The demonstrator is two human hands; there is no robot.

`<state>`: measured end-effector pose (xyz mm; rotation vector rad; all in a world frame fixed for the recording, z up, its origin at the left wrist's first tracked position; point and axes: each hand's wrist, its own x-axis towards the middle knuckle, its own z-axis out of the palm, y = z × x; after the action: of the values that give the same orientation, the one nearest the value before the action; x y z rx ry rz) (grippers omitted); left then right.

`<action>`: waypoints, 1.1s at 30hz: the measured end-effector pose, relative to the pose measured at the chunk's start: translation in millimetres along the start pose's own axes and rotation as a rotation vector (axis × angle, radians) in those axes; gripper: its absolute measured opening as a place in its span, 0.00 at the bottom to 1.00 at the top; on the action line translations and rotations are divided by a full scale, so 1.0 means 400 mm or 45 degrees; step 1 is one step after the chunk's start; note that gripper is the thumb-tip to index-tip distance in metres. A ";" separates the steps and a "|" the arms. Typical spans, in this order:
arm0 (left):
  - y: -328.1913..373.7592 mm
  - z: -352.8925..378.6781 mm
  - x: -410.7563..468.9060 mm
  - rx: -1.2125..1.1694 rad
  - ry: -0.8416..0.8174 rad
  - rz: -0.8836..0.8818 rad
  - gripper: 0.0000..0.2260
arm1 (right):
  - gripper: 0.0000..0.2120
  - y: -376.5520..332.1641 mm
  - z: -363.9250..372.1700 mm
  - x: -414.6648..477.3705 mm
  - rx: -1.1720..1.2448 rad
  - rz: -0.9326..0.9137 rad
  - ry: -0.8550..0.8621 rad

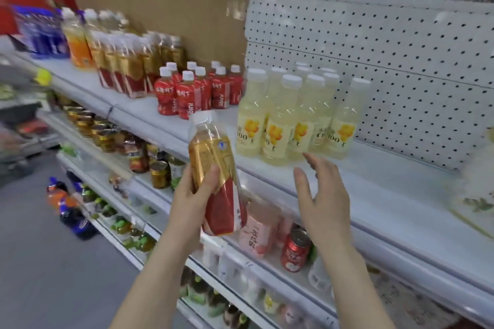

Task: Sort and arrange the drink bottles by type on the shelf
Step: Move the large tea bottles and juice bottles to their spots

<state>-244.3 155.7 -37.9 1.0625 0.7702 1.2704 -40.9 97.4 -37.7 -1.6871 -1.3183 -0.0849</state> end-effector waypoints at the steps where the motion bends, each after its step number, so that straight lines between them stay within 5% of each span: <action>1: 0.009 -0.046 0.011 -0.002 0.022 0.009 0.20 | 0.17 -0.034 0.043 0.006 0.021 -0.028 -0.041; 9: 0.116 -0.437 0.123 0.092 0.142 0.070 0.30 | 0.18 -0.316 0.408 0.088 0.181 -0.122 -0.204; 14: 0.184 -0.637 0.194 0.158 0.172 0.097 0.22 | 0.21 -0.458 0.598 0.181 0.140 -0.183 -0.231; 18: 0.219 -0.750 0.263 0.222 0.176 0.122 0.37 | 0.21 -0.522 0.720 0.278 0.068 -0.218 -0.218; 26: 0.240 -0.876 0.474 0.207 0.161 0.116 0.22 | 0.25 -0.609 0.959 0.478 0.028 -0.233 -0.268; 33: 0.294 -0.974 0.725 0.226 0.159 0.166 0.23 | 0.26 -0.683 1.163 0.657 0.074 -0.227 -0.135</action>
<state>-594.1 512.4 -37.4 1.2003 0.9348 1.4093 -363.5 598.7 30.9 -1.5402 -1.5345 -0.0611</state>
